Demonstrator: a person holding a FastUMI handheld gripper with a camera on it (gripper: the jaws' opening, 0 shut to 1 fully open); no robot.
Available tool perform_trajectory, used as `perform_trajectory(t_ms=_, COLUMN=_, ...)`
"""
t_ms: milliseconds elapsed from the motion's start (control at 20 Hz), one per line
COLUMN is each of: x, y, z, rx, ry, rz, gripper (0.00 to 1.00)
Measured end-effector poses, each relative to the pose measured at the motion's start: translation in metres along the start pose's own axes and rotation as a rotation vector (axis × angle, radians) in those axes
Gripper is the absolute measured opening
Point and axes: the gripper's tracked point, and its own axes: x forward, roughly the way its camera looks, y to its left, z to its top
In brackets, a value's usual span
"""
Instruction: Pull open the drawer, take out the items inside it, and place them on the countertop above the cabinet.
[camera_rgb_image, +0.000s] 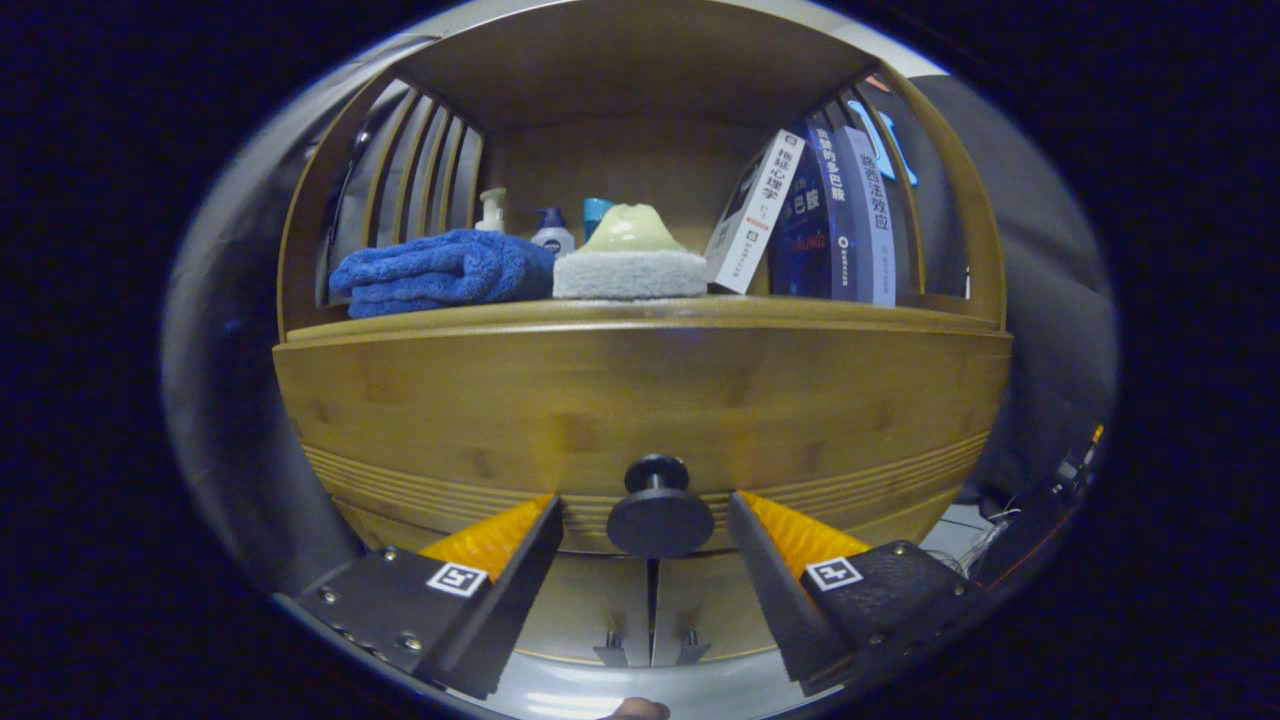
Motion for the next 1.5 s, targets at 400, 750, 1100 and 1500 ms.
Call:
perform_trajectory(t_ms=400, x=-0.017, y=0.005, z=0.014, rx=0.03, ry=-0.029, rz=0.016, gripper=1.0)
perform_trajectory(t_ms=750, x=-0.078, y=0.013, z=0.026, rx=-0.022, ry=-0.021, rz=0.016, gripper=1.0)
perform_trajectory(t_ms=1100, x=-0.142, y=0.04, z=0.056, rx=-0.061, ry=-0.045, rz=0.05, gripper=1.0)
perform_trajectory(t_ms=1500, x=-0.226, y=0.061, z=0.117, rx=-0.112, ry=-0.112, rz=0.073, gripper=1.0)
